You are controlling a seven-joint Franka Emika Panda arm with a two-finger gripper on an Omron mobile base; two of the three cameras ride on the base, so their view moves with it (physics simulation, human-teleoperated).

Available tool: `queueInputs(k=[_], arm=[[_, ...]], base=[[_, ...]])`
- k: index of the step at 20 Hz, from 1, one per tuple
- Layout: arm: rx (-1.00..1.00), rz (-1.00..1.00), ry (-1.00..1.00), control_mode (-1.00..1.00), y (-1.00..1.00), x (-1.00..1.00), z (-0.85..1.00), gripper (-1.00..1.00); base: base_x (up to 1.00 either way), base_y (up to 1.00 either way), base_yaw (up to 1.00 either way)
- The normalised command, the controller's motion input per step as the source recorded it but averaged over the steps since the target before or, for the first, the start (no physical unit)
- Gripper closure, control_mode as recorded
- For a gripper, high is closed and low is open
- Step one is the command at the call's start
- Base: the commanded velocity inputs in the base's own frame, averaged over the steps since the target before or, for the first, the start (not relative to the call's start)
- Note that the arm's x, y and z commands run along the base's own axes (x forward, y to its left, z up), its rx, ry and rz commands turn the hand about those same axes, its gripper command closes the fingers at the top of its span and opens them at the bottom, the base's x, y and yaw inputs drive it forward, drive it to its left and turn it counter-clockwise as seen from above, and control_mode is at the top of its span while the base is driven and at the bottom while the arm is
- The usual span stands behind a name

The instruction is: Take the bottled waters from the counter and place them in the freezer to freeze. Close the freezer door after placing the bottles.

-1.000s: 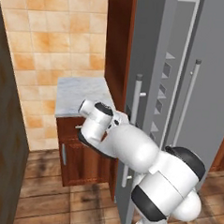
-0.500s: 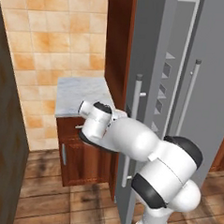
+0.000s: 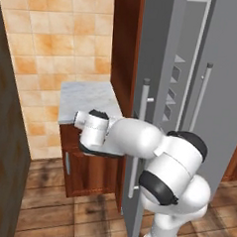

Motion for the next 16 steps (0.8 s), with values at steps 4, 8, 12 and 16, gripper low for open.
queueInputs(k=[4, 8, 12, 16], arm=[[0.0, 0.0, 0.0, -1.0, 0.03, 0.0, 0.0, -1.0], [0.0, 0.03, 0.0, -1.0, 0.0, 0.32, 0.0, -1.0], [0.0, 0.06, 0.0, -1.0, 0.0, 0.54, 0.0, -1.0], [-0.02, 0.01, 0.0, -1.0, 0.0, 0.31, 0.0, -1.0]], base=[[0.0, 0.0, 0.0], [0.0, 0.0, 0.0], [0.0, 0.0, 0.0], [0.0, 0.0, 0.0]])
